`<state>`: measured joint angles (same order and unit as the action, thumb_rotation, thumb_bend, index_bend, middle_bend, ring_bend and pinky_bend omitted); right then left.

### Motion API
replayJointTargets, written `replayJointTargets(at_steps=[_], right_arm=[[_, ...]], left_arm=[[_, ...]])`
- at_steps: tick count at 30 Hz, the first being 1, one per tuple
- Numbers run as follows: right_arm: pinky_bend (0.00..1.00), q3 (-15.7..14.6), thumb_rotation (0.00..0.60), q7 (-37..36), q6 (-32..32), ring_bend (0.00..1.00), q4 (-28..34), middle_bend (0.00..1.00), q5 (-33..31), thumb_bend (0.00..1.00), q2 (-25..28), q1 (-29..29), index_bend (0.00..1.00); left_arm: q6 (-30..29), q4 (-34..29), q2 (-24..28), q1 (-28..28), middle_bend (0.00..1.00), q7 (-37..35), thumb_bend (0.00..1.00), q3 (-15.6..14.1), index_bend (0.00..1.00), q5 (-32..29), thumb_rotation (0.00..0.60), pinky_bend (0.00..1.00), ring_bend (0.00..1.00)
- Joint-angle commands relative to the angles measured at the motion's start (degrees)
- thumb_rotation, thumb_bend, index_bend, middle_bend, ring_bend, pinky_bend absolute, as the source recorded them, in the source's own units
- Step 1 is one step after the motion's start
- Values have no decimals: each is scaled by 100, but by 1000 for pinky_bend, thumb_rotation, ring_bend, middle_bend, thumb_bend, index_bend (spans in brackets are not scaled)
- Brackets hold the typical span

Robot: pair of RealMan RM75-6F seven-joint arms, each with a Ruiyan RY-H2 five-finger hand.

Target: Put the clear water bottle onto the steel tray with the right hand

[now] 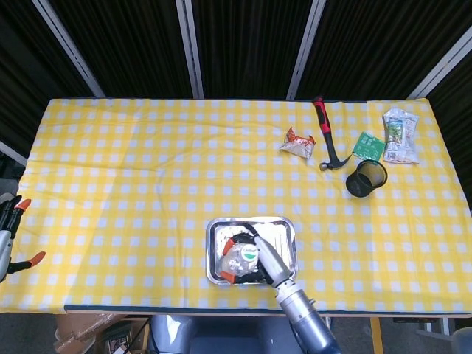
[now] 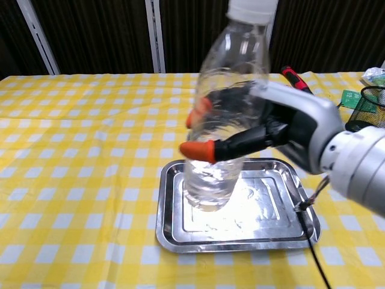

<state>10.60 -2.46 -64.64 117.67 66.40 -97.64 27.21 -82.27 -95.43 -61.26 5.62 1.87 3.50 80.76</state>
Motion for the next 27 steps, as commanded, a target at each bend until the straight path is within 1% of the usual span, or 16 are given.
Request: replayJointTargets(at_steps=[1,4,7,8,10,12,13,15,19,22,23,27], right_arm=[[0,-23,600,457,-103,298,-34,681,-219,779,-288,136,867],[0,109,600,397,-274,298,-31,681,-355,779,-49,13,867],[0,156,600,203,-352,298,-22,681,-326,779,472,-171,868],[0,163,600,71,-392,298,-26,681,-294,779,722,-275,868],[0,166,600,-287,-430,298,-50,681,-227,779,1151,-477,867],[0,121,600,-840,-399,298,-155,681,-83,779,1644,-715,867],[0,104,600,-1035,-411,298,-225,681,-26,779,1805,-806,868],[0,34,600,-1615,-415,298,-473,681,195,780,2218,-1036,868],[0,-51,600,-2622,-387,298,-916,681,506,779,2834,-1352,867],[0,-68,600,-3130,-367,298,-1257,681,658,779,3127,-1475,868],[0,-35,600,-3219,-383,298,-1303,681,711,779,3116,-1465,868],[0,-24,600,-3120,-330,298,-1261,681,833,780,2955,-1355,867]], left_arm=[[-18,-1,15,-7,0,-29,189,5,47,6,600,0,0],[-54,-1,33,-24,0,-78,190,16,46,9,600,0,0],[-55,-6,40,-28,0,-97,190,15,47,9,600,0,0],[-51,-7,37,-26,0,-89,190,14,46,9,600,0,0],[-39,-10,24,-18,0,-56,190,13,46,5,600,0,0],[-14,-14,3,-6,0,1,190,10,46,-9,600,0,0],[-2,-16,-5,-1,0,21,190,8,46,-17,600,0,0],[13,-25,-23,6,0,69,190,7,46,-33,600,0,0],[-7,-44,-42,2,0,117,190,14,46,-42,600,0,0],[3,-57,-59,9,0,159,190,8,47,-39,600,0,0],[14,-61,-70,17,0,184,190,2,47,-31,600,0,0],[22,-66,-80,22,0,201,190,5,46,-43,600,0,0]])
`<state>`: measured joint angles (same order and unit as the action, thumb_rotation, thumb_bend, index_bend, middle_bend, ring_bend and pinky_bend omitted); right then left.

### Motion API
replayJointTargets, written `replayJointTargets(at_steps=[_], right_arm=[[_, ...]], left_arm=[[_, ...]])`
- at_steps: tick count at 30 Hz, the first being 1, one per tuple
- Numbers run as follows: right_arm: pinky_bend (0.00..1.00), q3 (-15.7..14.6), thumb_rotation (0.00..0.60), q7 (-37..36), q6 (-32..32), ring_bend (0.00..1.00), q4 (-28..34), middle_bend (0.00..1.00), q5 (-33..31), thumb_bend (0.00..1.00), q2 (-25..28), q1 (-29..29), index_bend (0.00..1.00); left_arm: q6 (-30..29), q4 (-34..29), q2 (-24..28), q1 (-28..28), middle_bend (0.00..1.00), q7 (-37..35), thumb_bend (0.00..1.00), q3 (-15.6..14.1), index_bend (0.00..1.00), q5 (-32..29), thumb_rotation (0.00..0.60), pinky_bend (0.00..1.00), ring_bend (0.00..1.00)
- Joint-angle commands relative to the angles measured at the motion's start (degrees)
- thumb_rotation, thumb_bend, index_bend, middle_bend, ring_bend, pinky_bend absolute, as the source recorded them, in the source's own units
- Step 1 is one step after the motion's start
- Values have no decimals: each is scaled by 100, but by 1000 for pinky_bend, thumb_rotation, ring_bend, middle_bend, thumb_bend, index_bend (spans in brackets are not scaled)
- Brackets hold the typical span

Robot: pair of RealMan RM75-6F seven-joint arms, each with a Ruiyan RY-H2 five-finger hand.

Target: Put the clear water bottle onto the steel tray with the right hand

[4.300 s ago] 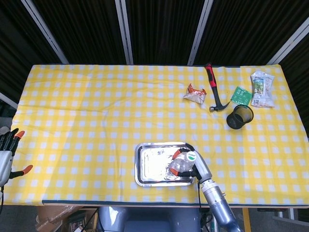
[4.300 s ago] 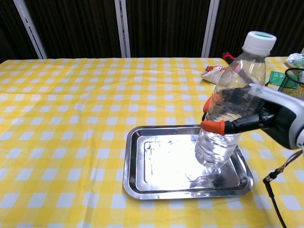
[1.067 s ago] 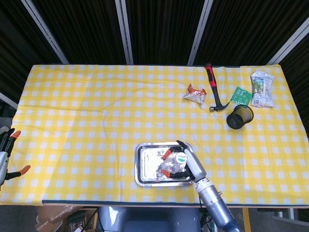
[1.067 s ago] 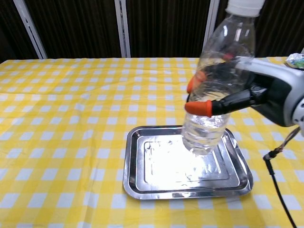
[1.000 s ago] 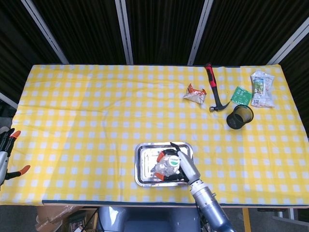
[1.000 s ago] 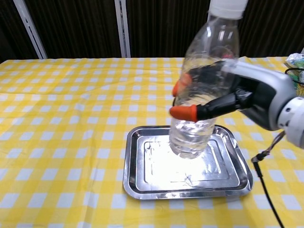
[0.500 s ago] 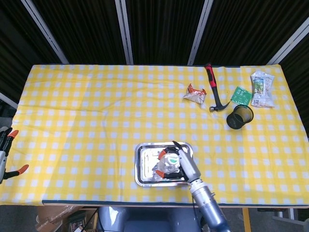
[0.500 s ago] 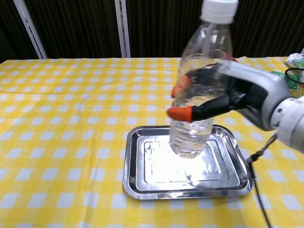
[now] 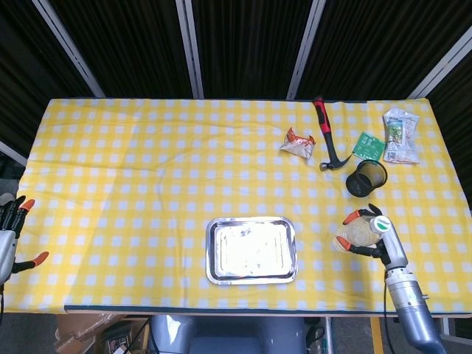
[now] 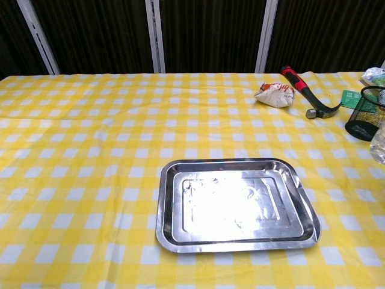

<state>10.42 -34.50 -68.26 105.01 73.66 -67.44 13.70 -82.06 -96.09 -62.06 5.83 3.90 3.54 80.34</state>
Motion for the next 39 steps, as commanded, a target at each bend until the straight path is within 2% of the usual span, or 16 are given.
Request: replayJointTargets(at_steps=[1,9,12,17,20,23,26,32,36,39], right_arm=[[0,-4,600,180,65,298,51,681,127,779,-124,47,867],[0,62,600,1219,280,298,627,681,2,779,-874,510,867],[0,90,600,1807,319,298,825,681,-93,780,-1289,727,867],[0,236,600,3122,383,298,1108,681,-523,779,-2384,1295,867],[0,283,600,3600,212,298,1143,681,-834,779,-2657,1379,867],[0,296,600,3643,48,298,1166,681,-1013,779,-2570,1278,867],[0,272,600,3418,1,298,1108,681,-1096,780,-2266,1107,867],[0,227,600,2457,21,298,814,681,-1059,779,-1366,623,867],[0,127,600,1488,173,298,373,681,-863,779,-558,229,867],[0,94,600,1038,293,298,158,681,-586,779,-367,165,867]], left_arm=[[2,0,1,1,0,-7,190,2,46,-2,600,0,0],[17,21,34,5,0,-95,190,9,46,-7,600,0,0],[23,36,51,6,0,-146,190,10,46,1,600,0,0],[28,63,87,9,0,-239,190,8,46,29,600,0,0],[-3,76,123,-10,0,-323,190,13,46,38,600,0,0],[-13,83,140,-19,0,-368,190,17,46,36,600,0,0],[-15,79,135,-20,0,-355,190,5,46,56,600,0,0],[-2,44,93,-4,0,-242,190,-19,46,94,600,0,0],[27,23,39,11,0,-113,190,-19,46,50,600,0,0],[7,2,34,4,0,-88,190,-8,46,32,600,0,0]])
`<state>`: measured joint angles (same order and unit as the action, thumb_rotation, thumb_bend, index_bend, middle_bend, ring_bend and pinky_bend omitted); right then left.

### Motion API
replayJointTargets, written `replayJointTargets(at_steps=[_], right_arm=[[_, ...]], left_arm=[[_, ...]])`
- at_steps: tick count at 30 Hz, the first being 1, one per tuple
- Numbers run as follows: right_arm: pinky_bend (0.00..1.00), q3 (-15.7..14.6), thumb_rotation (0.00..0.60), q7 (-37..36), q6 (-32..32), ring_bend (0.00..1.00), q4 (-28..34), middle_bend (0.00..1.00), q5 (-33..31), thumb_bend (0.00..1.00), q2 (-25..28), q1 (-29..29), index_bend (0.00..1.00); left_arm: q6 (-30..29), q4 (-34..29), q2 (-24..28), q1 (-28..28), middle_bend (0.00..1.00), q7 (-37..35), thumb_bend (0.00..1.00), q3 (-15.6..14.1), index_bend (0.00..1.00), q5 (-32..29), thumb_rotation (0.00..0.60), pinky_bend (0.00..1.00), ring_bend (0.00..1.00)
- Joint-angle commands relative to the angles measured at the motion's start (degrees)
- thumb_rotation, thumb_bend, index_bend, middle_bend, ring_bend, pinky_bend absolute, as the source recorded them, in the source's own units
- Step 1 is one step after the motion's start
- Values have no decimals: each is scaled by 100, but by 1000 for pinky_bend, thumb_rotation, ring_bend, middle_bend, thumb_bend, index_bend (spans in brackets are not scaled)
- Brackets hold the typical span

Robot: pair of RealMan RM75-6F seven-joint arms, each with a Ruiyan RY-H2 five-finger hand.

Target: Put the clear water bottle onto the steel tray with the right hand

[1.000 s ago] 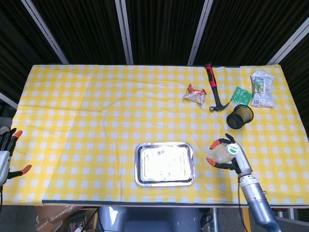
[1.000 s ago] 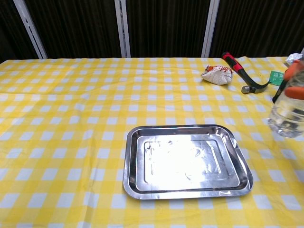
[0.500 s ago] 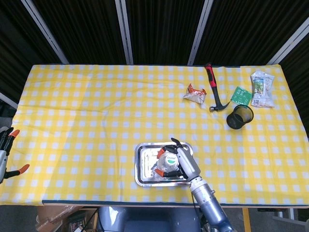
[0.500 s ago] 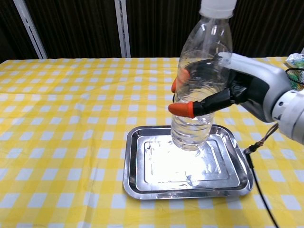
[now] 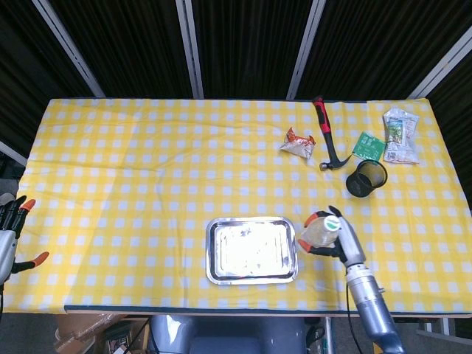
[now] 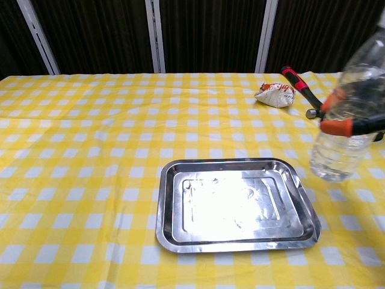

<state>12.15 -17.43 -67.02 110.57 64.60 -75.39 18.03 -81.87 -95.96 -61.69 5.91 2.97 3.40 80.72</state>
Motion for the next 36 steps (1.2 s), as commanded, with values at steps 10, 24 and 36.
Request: replayJointTargets(at_steps=[10,24,36], right_arm=[[0,-169,600,-556,335,298,-375,681,584,780,106,-96,867],[0,-44,600,1431,294,298,-259,681,74,779,-1972,749,867],[0,12,600,1178,312,298,-1155,681,11,779,-2435,790,867]], left_arm=[[-46,-24,44,-23,0,-96,190,4,46,25,600,0,0],[-18,-3,167,-27,0,-397,190,-7,46,83,600,0,0],[8,26,212,-22,0,-533,190,1,46,72,600,0,0]])
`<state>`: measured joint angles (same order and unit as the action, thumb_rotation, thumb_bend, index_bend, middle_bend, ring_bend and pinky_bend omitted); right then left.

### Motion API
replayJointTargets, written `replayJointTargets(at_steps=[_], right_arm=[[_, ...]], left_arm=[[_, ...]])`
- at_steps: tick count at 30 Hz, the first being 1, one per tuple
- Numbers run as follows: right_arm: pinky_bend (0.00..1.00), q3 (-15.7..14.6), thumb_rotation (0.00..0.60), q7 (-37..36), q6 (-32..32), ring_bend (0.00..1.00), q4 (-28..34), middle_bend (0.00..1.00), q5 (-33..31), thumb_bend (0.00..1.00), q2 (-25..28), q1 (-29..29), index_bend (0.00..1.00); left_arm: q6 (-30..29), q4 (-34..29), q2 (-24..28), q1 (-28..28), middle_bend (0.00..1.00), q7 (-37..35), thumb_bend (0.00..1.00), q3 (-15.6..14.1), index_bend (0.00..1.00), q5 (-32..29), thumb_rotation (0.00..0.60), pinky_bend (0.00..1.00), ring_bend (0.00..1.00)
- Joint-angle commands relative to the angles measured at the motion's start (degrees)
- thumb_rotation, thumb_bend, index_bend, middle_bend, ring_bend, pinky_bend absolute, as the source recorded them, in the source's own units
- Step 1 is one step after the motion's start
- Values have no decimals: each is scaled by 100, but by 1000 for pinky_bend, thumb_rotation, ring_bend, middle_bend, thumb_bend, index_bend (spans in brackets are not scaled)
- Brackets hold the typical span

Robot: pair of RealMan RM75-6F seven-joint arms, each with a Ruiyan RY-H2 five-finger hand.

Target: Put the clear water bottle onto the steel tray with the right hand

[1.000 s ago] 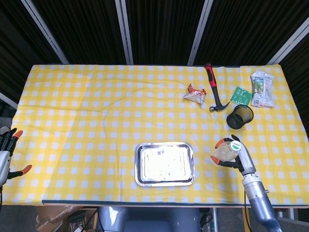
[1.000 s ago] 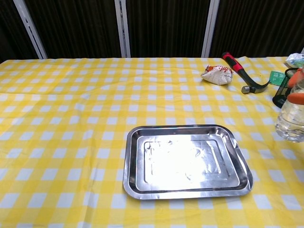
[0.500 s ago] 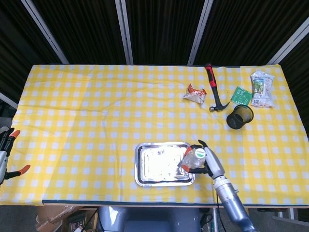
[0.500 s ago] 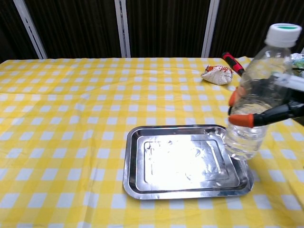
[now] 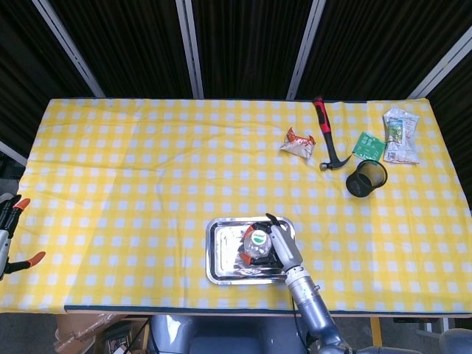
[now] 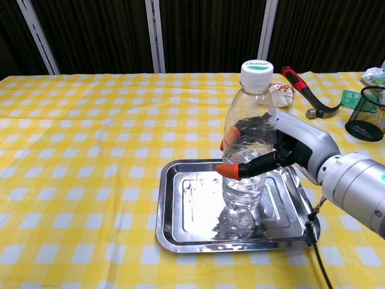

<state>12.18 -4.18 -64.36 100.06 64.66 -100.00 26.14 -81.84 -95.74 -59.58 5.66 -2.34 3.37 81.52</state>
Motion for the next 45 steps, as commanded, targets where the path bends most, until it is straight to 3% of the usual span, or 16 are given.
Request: replayJointTargets(at_steps=[1,7,18,26,29,31,36,41,45], right_arm=[[0,4,600,-194,52,298,-120,681,19,779,63,-38,867],[0,-67,600,-465,35,298,-210,681,133,779,197,-164,867],[0,-139,600,-805,-42,298,-535,679,391,778,-63,-238,864],[0,-146,600,-328,-338,289,-698,603,433,769,-332,-261,773],[0,-150,600,-192,-308,251,-681,526,325,603,-360,-264,674],[0,-178,600,-40,-225,215,-659,465,240,454,-326,-243,558],[0,-219,600,158,47,120,-505,316,58,250,-173,-176,342],[0,-240,600,304,181,53,-407,209,-20,174,-75,-129,206],[0,-194,600,350,251,40,-290,181,-125,171,18,-107,176]], left_arm=[[9,7,-3,5,0,1,190,6,46,-13,600,0,0],[27,-17,-33,21,0,89,190,-10,46,7,600,0,0],[14,-14,-57,20,0,147,190,-4,46,-12,600,0,0],[12,-17,-48,21,0,126,190,-12,44,10,600,0,0],[-12,-17,-39,9,0,97,190,-9,44,16,600,0,0],[-10,-14,-33,8,0,85,190,-8,44,11,600,0,0],[-5,-13,-35,13,0,93,191,-14,44,23,600,0,0],[-23,-20,-29,4,0,82,190,-16,44,34,600,0,0],[-34,-19,-22,-1,0,57,190,-16,44,42,600,0,0]])
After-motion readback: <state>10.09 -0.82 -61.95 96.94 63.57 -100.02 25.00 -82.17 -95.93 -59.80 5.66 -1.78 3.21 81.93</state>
